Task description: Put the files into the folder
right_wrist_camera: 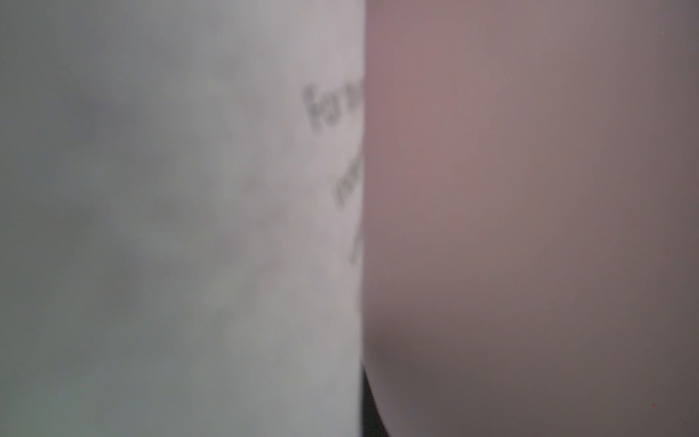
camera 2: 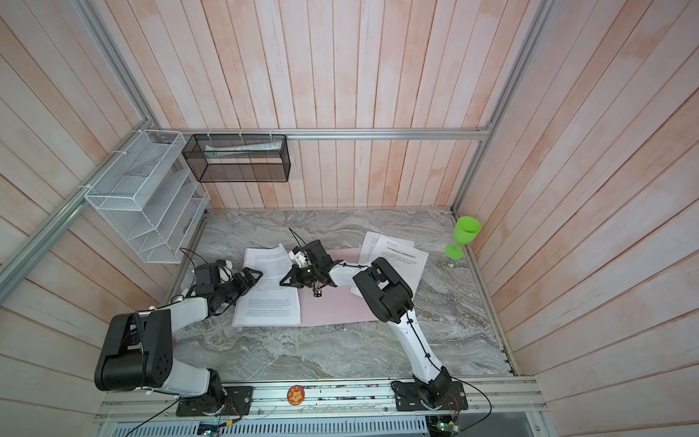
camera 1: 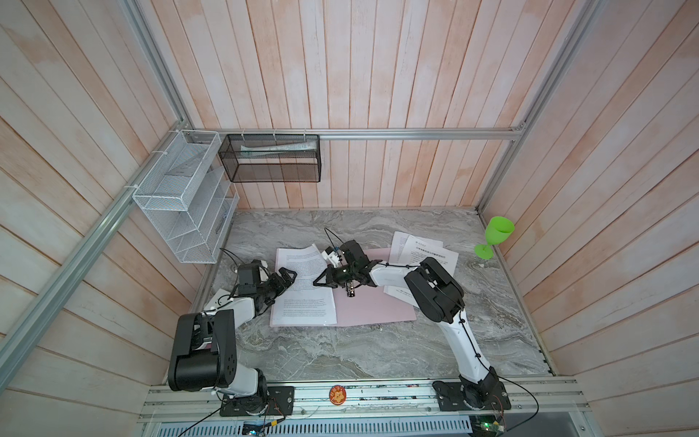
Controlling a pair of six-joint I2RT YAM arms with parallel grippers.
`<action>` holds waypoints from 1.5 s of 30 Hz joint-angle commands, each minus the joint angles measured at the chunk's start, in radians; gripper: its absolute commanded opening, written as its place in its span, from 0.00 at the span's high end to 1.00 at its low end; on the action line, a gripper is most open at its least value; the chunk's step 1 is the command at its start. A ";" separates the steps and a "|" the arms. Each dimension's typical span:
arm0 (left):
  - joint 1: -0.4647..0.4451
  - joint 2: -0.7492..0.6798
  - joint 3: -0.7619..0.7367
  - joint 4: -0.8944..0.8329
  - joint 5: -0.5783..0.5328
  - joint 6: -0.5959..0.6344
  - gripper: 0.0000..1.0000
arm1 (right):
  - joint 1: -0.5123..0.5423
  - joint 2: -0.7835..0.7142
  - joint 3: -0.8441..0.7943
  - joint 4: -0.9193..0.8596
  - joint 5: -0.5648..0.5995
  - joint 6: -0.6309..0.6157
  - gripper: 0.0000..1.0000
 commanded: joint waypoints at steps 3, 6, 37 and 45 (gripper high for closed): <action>0.004 0.013 0.016 0.034 0.023 -0.005 0.02 | 0.024 0.006 0.037 0.015 0.001 0.017 1.00; 0.005 0.014 0.018 0.035 0.024 -0.006 0.02 | 0.028 0.013 0.049 0.011 -0.001 0.021 1.00; 0.033 -0.318 -0.035 -0.228 0.128 0.100 0.05 | -0.078 -0.378 -0.432 -0.035 0.269 -0.052 0.46; 0.034 -0.388 -0.051 -0.269 0.167 0.101 0.18 | -0.130 -0.472 -0.594 0.104 0.208 -0.004 0.53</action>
